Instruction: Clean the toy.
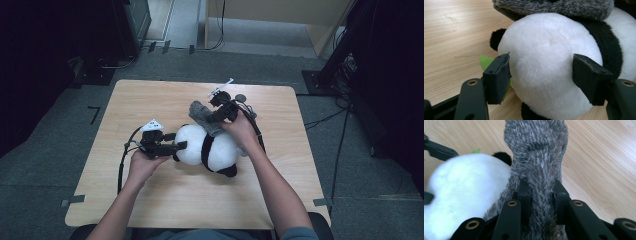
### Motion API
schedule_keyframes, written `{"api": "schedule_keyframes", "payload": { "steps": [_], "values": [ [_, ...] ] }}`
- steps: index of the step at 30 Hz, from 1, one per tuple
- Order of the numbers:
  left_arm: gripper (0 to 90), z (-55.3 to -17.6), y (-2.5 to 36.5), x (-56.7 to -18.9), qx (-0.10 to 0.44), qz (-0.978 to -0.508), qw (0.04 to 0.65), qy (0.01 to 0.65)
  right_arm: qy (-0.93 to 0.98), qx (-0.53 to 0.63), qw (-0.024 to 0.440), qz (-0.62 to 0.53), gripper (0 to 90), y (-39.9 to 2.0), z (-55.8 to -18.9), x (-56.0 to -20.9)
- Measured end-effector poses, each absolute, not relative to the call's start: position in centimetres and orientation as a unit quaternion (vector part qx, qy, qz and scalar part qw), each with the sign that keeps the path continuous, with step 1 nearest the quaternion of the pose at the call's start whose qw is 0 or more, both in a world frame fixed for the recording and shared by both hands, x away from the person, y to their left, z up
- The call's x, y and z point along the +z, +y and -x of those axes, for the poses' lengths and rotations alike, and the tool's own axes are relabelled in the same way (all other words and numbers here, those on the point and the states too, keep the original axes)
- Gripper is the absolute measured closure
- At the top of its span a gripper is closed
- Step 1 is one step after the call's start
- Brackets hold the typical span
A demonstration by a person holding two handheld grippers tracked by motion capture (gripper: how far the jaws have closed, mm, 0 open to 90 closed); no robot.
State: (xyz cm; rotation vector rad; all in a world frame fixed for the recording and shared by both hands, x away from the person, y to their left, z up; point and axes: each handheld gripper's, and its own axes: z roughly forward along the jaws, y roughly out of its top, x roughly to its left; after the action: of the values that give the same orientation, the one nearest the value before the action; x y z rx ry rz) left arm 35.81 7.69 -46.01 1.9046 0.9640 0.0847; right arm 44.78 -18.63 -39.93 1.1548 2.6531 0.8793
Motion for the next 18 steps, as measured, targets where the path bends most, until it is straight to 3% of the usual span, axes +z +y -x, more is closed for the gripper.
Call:
{"api": "schedule_keyframes", "payload": {
  "steps": [18],
  "values": [
    [31.6,-35.9,7.7,-46.0,0.035,-0.782,0.481,0.396,0.853,0.288,0.058,-0.431,76.2,-24.7,-44.4,-40.9]
  ]
}}
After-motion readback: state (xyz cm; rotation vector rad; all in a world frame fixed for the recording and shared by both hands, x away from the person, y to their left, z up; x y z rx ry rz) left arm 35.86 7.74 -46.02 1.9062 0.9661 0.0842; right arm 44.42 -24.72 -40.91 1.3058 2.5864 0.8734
